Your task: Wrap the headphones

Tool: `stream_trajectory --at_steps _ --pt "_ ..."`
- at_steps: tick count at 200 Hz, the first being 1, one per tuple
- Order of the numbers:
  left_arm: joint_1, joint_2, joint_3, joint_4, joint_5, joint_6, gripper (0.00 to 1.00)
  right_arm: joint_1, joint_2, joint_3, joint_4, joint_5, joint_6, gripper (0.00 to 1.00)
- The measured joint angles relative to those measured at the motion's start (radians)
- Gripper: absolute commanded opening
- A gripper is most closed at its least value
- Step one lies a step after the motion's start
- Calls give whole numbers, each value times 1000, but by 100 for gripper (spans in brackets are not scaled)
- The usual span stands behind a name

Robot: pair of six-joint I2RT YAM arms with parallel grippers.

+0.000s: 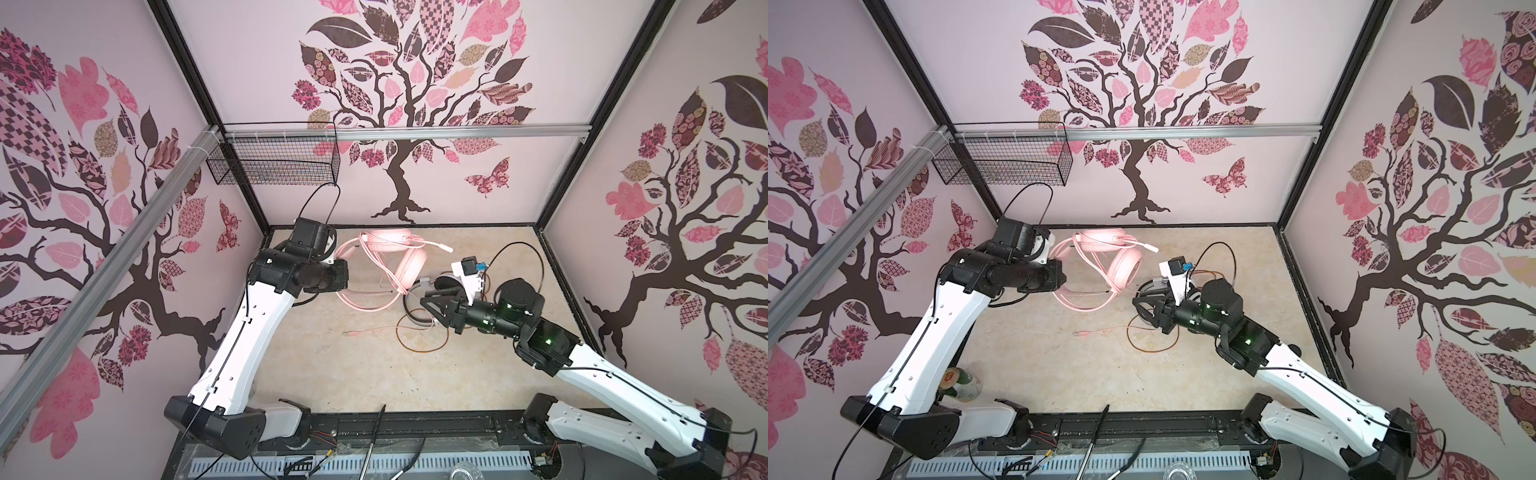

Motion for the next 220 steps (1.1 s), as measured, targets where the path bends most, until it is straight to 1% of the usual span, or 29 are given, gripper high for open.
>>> stream_trajectory --at_steps 44,76,98,126,170,220 --pt "0 0 0 0 4 -4 0 0 38 -33 101 -94 -3 38" --pt "0 0 0 0 9 -5 0 3 79 -46 149 -129 -6 41" --pt "0 0 0 0 13 -5 0 3 100 -46 176 -139 -10 44" --pt "0 0 0 0 16 -5 0 3 129 -46 202 -139 -17 45" --pt "0 0 0 0 19 -5 0 4 136 -45 245 -130 -74 50" --pt "0 1 0 0 20 -4 0 5 169 -33 253 -123 -131 51"
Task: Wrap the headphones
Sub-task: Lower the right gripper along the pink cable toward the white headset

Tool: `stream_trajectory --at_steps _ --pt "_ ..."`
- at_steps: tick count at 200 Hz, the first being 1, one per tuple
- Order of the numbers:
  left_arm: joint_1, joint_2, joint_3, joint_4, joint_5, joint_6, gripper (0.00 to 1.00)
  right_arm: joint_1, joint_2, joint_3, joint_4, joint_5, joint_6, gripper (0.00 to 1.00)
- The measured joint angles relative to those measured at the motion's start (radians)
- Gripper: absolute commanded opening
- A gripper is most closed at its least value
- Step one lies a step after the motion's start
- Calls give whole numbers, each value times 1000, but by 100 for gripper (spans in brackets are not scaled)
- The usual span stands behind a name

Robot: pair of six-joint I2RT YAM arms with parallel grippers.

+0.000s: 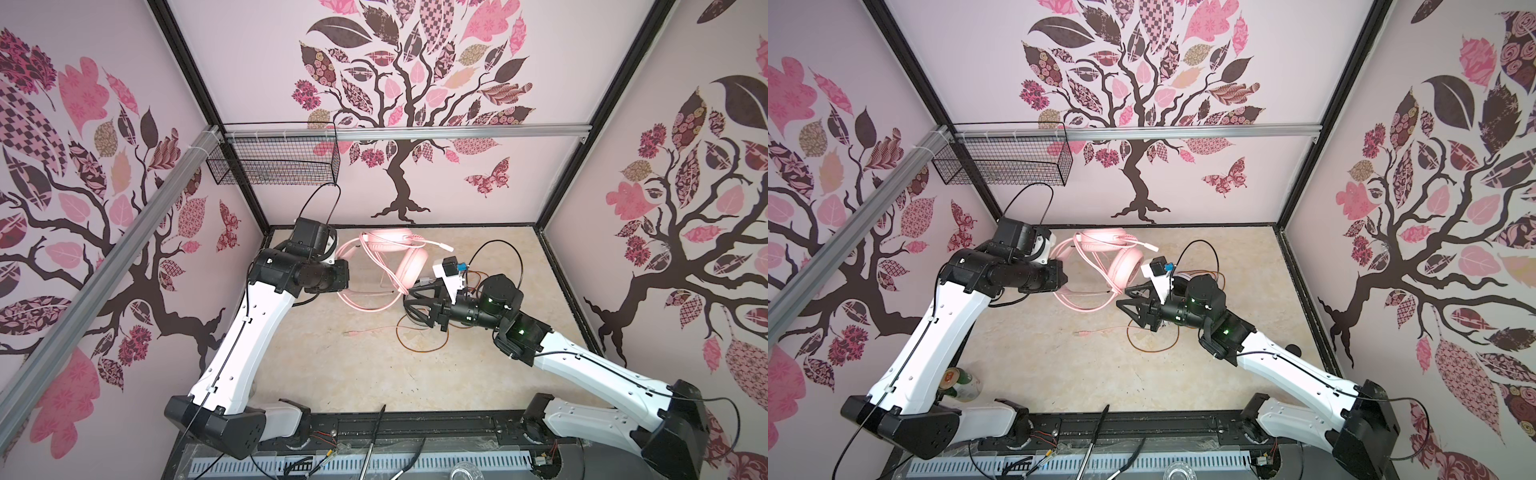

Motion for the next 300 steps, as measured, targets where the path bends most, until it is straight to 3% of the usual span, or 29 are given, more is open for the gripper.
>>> stream_trajectory --at_steps 61,131,148,178,229,260,283,300 --pt "5 4 0 0 -6 0 0 30 36 35 -18 33 -55 51" --pt "11 5 0 -3 -27 6 0 193 37 80 -101 284 -238 42" --pt "11 5 0 -3 -26 7 0 195 37 80 -109 313 -256 43" --pt "10 5 0 1 -24 2 0 202 34 80 -114 353 -266 56" --pt "3 5 0 2 -12 1 0 206 -77 59 -180 457 -266 59" --pt "3 6 2 -4 -12 4 0 101 -214 -19 -198 441 -189 58" --pt "3 29 29 -30 -14 9 0 -97 -260 -131 -188 348 -76 57" --pt "3 59 62 -52 -14 10 0 -253 -194 -204 -152 238 24 56"
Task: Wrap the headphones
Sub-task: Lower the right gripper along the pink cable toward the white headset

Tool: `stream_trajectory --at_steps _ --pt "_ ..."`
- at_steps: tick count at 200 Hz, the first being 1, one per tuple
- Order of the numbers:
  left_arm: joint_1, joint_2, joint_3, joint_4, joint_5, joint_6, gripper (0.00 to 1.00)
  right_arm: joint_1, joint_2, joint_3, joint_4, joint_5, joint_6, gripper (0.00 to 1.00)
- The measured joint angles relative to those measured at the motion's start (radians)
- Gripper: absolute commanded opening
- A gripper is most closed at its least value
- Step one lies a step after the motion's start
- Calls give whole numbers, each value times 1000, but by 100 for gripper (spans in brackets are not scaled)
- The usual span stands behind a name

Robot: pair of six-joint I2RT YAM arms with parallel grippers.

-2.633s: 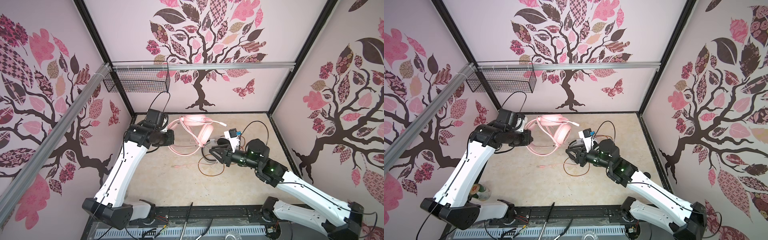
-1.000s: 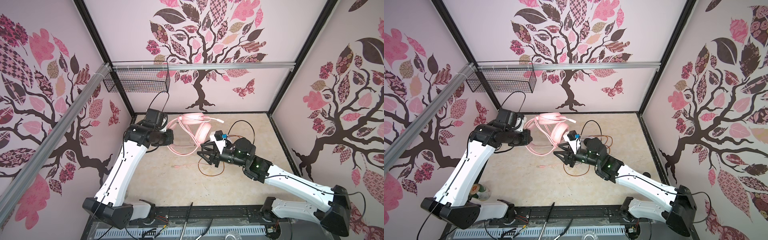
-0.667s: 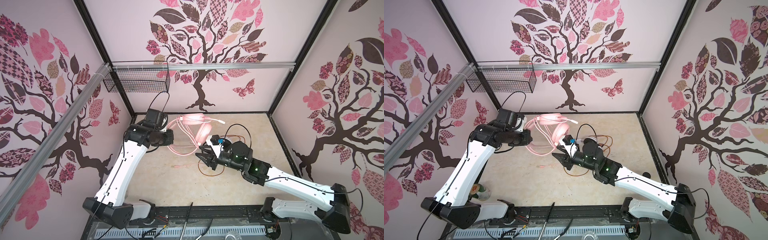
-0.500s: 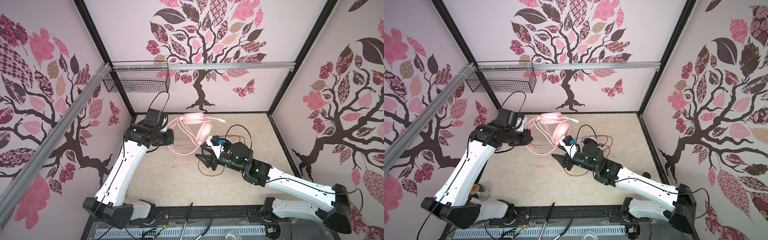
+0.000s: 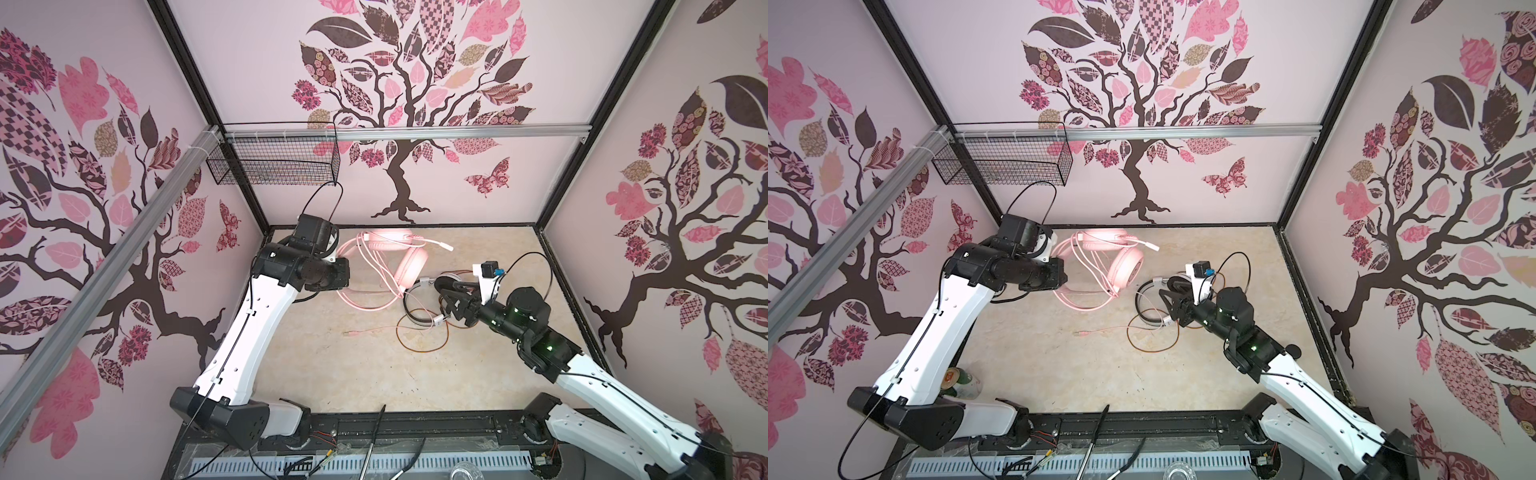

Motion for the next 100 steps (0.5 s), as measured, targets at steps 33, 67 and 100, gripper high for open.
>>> stream_trajectory --at_steps 33,67,100 --pt "0 64 57 -49 1 13 0 -65 215 -47 87 -167 111 58" --pt "-2 101 68 -90 -16 29 0 -63 236 -16 175 -232 138 61" --pt "-3 130 68 -108 -26 35 0 -64 367 161 133 -237 85 60"
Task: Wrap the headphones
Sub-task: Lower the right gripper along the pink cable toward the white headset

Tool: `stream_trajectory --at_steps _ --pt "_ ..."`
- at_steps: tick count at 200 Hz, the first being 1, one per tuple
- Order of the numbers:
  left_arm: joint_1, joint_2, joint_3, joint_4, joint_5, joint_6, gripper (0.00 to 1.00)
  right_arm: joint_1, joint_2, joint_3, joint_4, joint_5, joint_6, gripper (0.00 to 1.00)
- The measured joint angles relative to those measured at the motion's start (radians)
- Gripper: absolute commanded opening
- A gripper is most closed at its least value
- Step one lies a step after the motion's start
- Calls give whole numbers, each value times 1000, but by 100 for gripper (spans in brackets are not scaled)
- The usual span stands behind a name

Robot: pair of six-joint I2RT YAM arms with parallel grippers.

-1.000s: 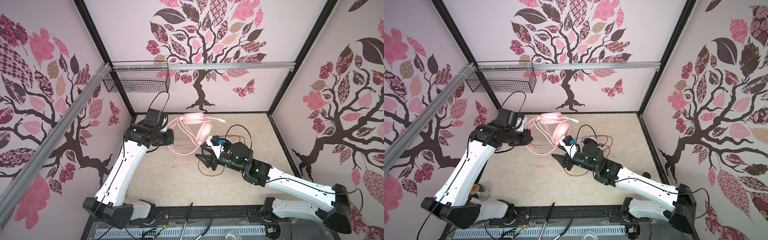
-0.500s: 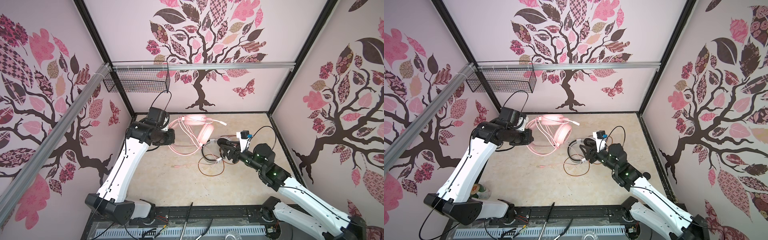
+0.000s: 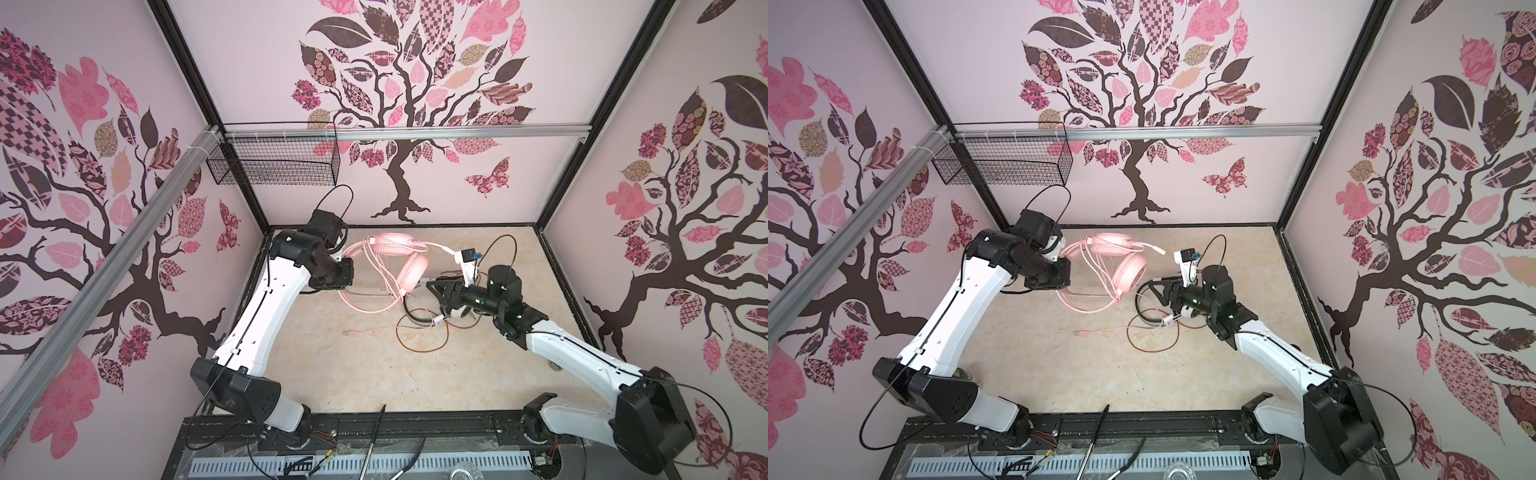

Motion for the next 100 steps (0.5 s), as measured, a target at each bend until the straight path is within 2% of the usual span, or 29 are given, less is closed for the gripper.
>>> stream_trajectory --at_steps 19,62,100 --pt "0 31 23 -22 -9 0 0 0 141 84 -17 -10 -39 58" --pt "0 58 129 -31 -10 -14 0 9 372 113 -63 1 -128 55" --pt "0 66 215 -29 -3 -19 0 33 463 164 -104 34 -173 55"
